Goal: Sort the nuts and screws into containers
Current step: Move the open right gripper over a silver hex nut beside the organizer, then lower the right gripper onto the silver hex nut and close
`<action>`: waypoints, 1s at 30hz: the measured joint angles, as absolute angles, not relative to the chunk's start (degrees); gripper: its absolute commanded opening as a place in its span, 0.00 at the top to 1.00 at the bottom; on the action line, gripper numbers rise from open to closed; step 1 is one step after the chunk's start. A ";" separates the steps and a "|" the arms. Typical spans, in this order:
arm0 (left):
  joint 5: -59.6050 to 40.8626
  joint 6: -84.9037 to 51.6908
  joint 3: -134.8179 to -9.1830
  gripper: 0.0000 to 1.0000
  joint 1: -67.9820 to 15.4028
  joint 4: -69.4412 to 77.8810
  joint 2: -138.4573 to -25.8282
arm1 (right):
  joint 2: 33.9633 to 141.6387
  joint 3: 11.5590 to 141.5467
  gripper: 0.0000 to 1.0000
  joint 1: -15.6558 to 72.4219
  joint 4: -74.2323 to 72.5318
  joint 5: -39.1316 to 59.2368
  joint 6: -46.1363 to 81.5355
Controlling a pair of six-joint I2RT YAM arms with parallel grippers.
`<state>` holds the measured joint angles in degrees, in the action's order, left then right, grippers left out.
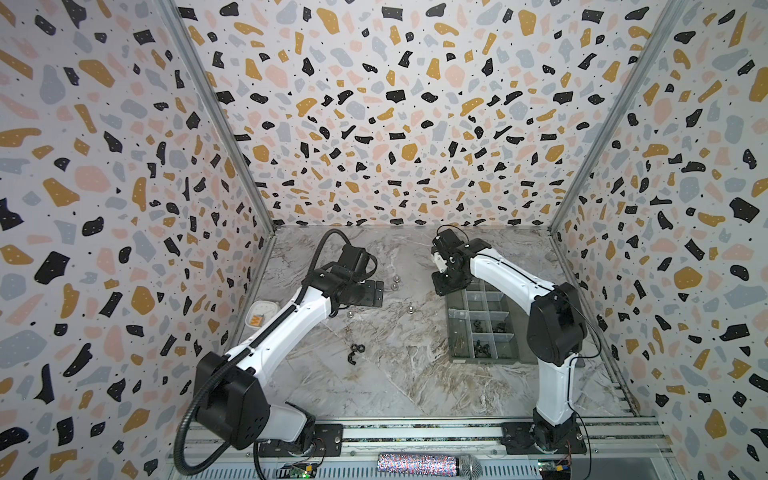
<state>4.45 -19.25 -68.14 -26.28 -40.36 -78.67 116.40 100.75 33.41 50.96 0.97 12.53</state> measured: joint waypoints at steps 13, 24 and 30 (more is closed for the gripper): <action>6.09 -20.60 -65.80 0.02 -23.66 -42.00 -73.58 | 129.69 114.58 0.48 39.88 53.52 4.49 12.36; 4.95 -18.83 -65.80 0.02 -22.15 -42.48 -73.60 | 132.73 116.44 0.47 42.00 55.59 4.05 12.40; 4.34 -18.02 -65.49 0.01 -21.19 -42.44 -73.56 | 133.82 116.44 0.52 42.48 56.01 3.22 12.47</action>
